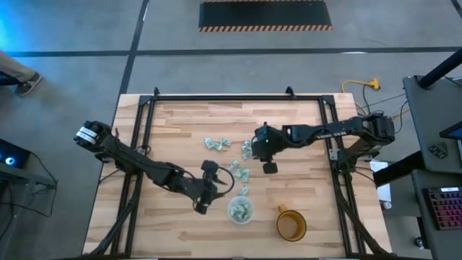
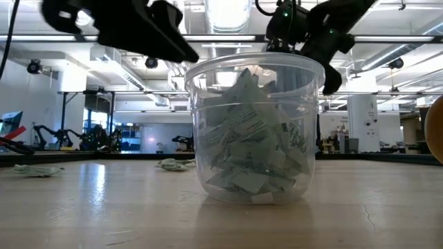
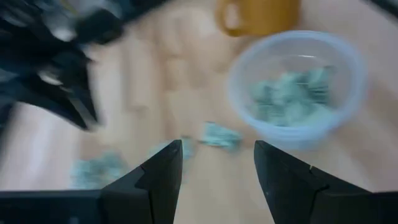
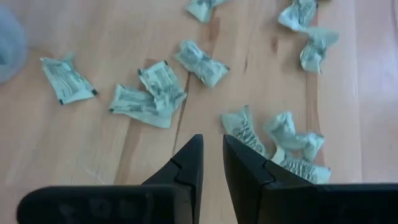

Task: Pick and place Stevia / Truvia into bins
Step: Put the stevia packet into the transparent bin

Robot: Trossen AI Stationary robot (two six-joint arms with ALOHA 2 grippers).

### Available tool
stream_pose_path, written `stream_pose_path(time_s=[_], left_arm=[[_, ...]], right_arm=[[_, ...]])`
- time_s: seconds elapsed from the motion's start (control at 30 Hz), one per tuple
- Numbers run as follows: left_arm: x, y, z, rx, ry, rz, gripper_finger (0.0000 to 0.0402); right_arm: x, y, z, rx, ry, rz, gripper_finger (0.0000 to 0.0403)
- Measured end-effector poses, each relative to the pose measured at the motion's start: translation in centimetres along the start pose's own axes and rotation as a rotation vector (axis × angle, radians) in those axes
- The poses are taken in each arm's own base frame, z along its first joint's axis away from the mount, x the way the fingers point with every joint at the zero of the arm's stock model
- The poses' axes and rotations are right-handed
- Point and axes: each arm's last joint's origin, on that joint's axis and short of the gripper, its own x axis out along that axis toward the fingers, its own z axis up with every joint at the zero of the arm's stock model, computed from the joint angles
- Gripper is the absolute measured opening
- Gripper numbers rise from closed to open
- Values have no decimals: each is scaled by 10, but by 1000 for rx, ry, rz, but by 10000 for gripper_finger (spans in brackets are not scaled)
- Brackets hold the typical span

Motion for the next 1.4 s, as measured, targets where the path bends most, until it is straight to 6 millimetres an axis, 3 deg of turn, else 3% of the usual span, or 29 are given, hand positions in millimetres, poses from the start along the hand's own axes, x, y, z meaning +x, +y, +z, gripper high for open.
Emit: stream_pose_path(time_s=[0.17, 0.53, 0.7, 0.93, 1.2, 1.4], left_arm=[[-17, 19, 4, 45, 23, 204, 183], [-55, 35, -31, -109, 126, 383, 183], [-55, 35, -57, -145, 165, 433, 183], [-50, 42, -89, -138, 234, 571, 183], [-47, 48, -97, -171, 264, 602, 183], [-47, 48, -98, -172, 264, 599, 183]], right_arm=[[-3, -5, 5, -89, -26, -3, 54], [-5, -9, 16, -179, -56, -24, 54], [8, -18, 10, -196, -30, -30, 59], [43, -39, -5, -146, 52, -32, 105], [66, -45, -15, -110, 139, -3, 146], [65, -46, -14, -102, 149, 0, 155]])
